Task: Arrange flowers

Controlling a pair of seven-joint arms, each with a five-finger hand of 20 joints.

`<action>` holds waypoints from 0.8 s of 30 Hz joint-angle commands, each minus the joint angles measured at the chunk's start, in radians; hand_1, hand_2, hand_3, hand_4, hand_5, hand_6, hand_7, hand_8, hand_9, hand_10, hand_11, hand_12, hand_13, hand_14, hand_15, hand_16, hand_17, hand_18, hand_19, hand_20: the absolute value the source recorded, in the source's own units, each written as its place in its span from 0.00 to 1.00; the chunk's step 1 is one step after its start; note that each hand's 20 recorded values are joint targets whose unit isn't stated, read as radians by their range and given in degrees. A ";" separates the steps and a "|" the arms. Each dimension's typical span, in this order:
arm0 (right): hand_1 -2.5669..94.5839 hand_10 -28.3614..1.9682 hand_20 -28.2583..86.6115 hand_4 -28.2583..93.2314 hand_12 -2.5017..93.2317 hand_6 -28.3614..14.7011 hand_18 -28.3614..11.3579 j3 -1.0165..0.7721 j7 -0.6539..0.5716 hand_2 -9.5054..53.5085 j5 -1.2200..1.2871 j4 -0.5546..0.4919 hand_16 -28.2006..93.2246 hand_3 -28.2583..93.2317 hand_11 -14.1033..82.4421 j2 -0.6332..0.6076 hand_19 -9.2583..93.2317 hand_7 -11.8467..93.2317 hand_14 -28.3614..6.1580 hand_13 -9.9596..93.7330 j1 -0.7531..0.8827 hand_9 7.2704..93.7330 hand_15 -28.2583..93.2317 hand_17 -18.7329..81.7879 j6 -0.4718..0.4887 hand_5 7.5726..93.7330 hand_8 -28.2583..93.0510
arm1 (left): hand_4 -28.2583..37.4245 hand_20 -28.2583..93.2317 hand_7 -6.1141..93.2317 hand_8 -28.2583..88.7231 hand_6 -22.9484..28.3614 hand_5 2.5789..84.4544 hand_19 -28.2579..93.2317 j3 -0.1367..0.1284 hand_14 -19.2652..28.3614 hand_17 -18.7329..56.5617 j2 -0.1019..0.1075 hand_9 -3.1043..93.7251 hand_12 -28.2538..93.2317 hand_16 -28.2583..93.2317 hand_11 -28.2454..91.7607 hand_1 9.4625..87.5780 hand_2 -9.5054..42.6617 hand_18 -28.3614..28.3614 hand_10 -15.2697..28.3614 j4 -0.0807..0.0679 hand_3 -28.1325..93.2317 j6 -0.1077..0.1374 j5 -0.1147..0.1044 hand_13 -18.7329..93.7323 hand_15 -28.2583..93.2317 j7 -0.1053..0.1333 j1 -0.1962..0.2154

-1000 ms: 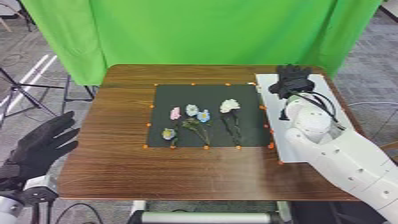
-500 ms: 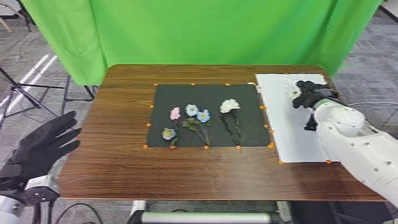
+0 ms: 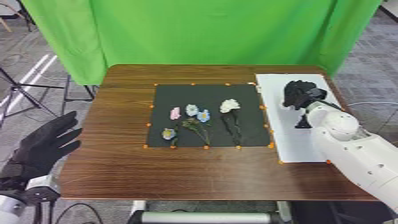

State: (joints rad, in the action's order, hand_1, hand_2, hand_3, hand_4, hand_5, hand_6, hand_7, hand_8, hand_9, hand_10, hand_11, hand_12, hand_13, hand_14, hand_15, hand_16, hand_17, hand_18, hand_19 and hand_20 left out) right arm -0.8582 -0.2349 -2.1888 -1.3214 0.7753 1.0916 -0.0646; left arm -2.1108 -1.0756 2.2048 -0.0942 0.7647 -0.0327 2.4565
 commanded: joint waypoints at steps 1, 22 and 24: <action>0.53 0.81 0.58 0.00 0.52 0.76 0.41 -0.026 0.044 0.00 -0.013 -0.070 0.54 0.88 0.33 0.013 0.79 0.62 0.89 0.93 0.050 0.89 0.51 0.47 0.101 0.68 0.21 | 0.00 0.31 0.25 0.16 0.49 0.28 0.53 0.000 0.67 0.09 -0.007 0.24 0.38 0.28 0.33 0.18 0.13 0.83 0.57 0.003 0.80 -0.006 0.000 0.30 0.36 -0.006 0.010; 0.54 0.86 0.61 0.00 0.59 0.72 0.37 -0.172 0.049 0.00 0.188 -0.372 0.56 0.92 0.36 0.003 0.80 0.62 0.90 0.96 0.268 0.92 0.57 0.51 0.104 0.73 0.24 | 0.00 0.31 0.25 0.16 0.49 0.28 0.53 0.001 0.67 0.09 -0.008 0.24 0.38 0.28 0.33 0.18 0.14 0.83 0.57 0.003 0.80 -0.006 -0.002 0.30 0.36 -0.009 0.009; 0.54 0.87 0.61 0.00 0.59 0.72 0.37 -0.161 0.050 0.00 0.173 -0.366 0.56 0.92 0.36 0.010 0.80 0.62 0.90 0.96 0.266 0.92 0.57 0.51 0.125 0.73 0.24 | 0.00 0.31 0.25 0.16 0.49 0.28 0.53 0.004 0.67 0.09 -0.004 0.24 0.38 0.28 0.33 0.18 0.14 0.83 0.57 0.000 0.80 -0.007 -0.002 0.30 0.36 -0.010 0.004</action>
State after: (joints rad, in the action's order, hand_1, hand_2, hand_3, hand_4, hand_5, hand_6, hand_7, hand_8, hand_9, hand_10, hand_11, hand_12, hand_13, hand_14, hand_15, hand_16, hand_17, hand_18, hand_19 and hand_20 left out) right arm -1.0576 -0.1911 -2.0115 -1.7015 0.7527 1.3628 0.0165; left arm -2.1090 -1.0770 2.2049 -0.0941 0.7647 -0.0335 2.4564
